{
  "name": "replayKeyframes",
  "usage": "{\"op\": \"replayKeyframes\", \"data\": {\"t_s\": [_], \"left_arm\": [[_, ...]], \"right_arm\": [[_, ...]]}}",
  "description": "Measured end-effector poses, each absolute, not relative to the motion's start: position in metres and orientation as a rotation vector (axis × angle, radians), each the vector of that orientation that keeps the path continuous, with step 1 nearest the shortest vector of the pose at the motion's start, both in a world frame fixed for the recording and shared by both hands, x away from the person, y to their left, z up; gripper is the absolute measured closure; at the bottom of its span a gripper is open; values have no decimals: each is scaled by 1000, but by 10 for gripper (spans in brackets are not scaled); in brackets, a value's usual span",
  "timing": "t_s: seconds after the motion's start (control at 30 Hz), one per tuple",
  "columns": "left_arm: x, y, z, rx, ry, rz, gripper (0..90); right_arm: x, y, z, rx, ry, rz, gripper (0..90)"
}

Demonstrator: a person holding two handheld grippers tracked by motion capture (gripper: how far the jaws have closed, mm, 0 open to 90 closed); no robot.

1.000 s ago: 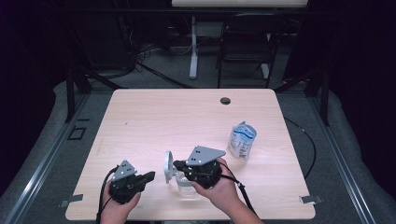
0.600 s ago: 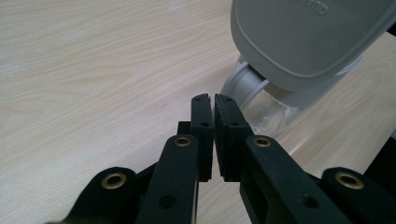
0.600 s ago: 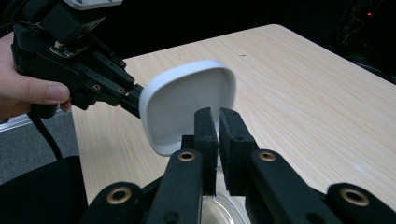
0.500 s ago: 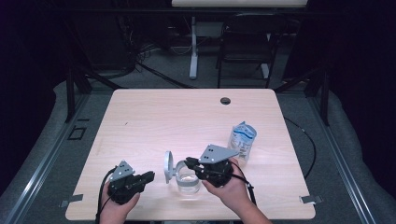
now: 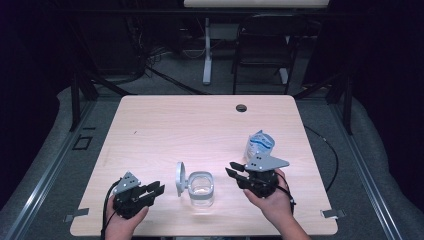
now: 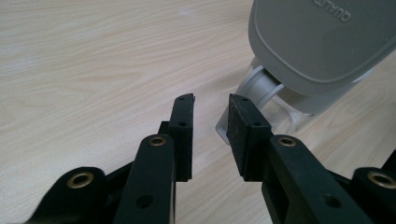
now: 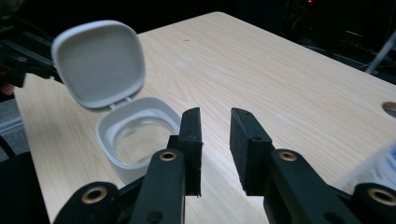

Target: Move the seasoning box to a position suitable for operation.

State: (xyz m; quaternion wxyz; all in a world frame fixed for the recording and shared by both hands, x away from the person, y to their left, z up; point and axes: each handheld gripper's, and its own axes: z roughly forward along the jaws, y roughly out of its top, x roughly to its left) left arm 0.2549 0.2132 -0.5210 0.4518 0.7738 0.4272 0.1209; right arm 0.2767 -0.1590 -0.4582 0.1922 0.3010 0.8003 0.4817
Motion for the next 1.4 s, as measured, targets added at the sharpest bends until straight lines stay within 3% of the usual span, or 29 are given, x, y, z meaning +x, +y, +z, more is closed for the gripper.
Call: {"op": "replayKeyframes", "data": {"t_s": [0.3,1.4], "left_arm": [[255,216,-521,1908,1057,299,699],[255,221,-521,1879,1067,321,702]], "right_arm": [[277,-192,-456,928,2186,1330,720],[291,-254,-453,1128,2021,1226,665]]}}
